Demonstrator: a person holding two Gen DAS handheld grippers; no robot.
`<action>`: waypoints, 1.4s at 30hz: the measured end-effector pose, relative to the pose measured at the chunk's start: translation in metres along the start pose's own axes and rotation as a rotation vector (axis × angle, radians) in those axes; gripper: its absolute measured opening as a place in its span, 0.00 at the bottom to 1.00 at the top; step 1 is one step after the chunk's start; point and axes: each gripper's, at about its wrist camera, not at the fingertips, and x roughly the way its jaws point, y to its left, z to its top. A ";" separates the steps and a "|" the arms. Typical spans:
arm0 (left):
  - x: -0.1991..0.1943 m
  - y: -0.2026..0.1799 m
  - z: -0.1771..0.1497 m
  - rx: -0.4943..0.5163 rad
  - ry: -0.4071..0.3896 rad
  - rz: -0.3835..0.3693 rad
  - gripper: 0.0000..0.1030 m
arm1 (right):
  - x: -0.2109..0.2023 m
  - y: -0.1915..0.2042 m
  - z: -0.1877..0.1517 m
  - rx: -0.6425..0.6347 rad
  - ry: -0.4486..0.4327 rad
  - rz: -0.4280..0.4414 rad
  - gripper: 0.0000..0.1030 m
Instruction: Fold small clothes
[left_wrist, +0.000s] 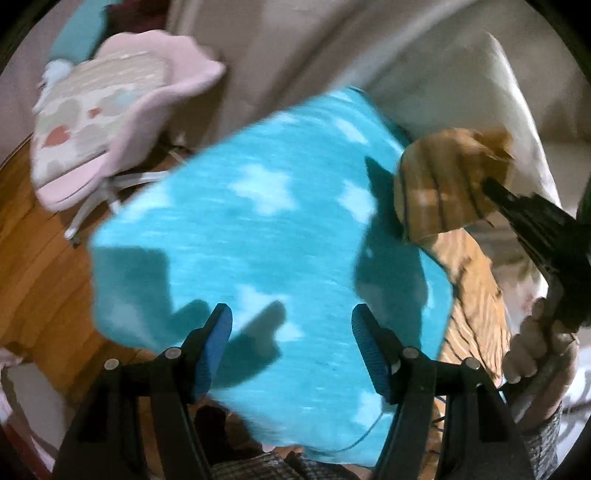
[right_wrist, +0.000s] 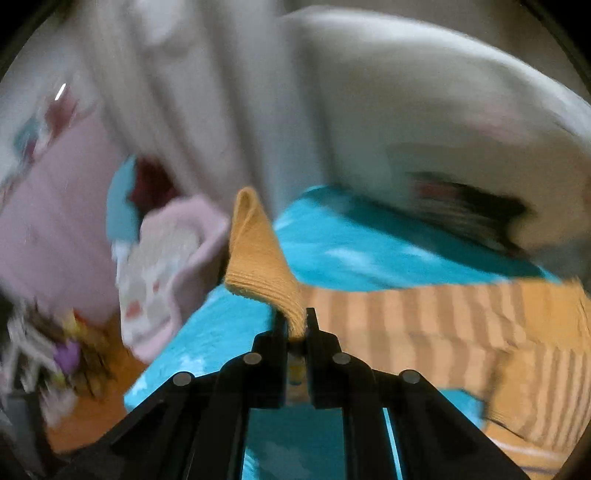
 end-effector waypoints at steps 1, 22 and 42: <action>0.004 -0.012 -0.002 0.020 0.005 -0.008 0.64 | -0.015 -0.022 0.000 0.046 -0.018 -0.005 0.08; 0.050 -0.177 -0.090 0.279 0.124 -0.014 0.64 | -0.226 -0.444 -0.176 0.731 -0.066 -0.439 0.22; 0.093 -0.205 -0.138 0.353 0.182 0.025 0.68 | -0.246 -0.449 -0.289 0.792 0.058 -0.195 0.42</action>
